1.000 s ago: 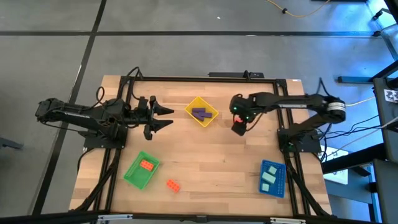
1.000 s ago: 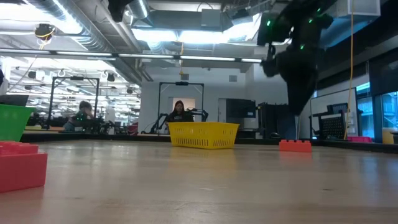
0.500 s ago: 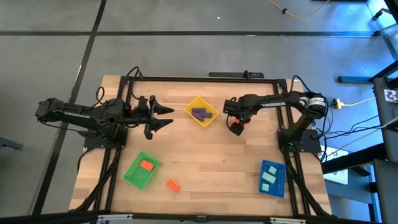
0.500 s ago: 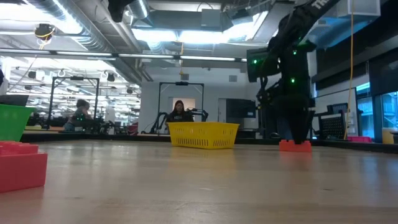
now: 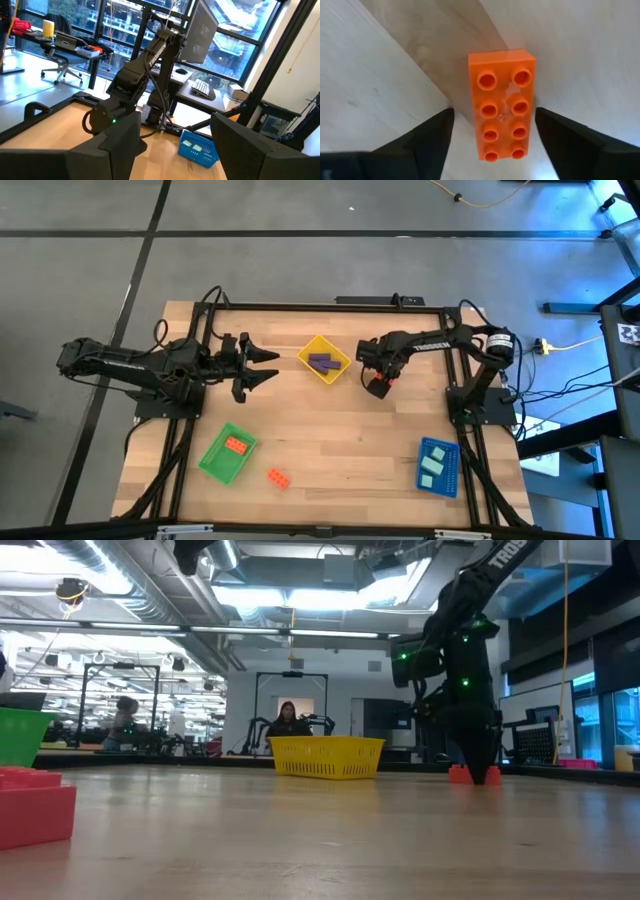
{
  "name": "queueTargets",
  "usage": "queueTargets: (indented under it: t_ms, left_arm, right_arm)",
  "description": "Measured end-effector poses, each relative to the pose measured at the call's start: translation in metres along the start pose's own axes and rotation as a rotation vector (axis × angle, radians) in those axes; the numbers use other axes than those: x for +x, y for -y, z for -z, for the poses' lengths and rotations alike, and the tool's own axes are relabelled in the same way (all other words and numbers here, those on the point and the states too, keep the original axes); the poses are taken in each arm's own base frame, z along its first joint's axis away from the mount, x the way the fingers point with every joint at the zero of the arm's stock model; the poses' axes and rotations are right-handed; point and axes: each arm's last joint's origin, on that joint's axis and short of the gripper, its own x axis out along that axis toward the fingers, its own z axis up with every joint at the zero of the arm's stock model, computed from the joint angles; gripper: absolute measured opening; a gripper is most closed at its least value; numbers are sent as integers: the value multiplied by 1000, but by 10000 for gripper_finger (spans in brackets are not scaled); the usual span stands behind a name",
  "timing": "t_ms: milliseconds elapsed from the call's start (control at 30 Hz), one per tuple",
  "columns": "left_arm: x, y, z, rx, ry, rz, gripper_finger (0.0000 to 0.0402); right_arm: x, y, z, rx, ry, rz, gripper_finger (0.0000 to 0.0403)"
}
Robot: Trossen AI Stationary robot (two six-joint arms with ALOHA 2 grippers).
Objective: Sort & place blocks by color
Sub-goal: Put the top orange game piece into the green bin
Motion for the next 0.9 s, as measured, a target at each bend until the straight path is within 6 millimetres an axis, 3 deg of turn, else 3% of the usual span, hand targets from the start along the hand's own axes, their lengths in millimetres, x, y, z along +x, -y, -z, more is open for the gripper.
queueTargets:
  t_ms: [267, 500, 600, 767, 900]
  left_arm:
    - [0, 0, 0, 3, 0, 1, 231]
    - [0, 0, 0, 3, 0, 0, 231]
    - [0, 0, 0, 2, 0, 1, 231]
    - [-3, 0, -3, -1, 13, 5, 231]
    - [-4, 1, -5, -2, 24, 3, 231]
  right_arm:
    - [1, 4, 0, 14, -16, -24, 148]
    - [-4, 6, 6, -19, -32, 1, 144]
    - [-20, 2, 18, -48, 6, 18, 144]
    - [-33, -3, 66, -25, 139, -33, 144]
    - [-32, -10, 108, 74, 273, -202, 144]
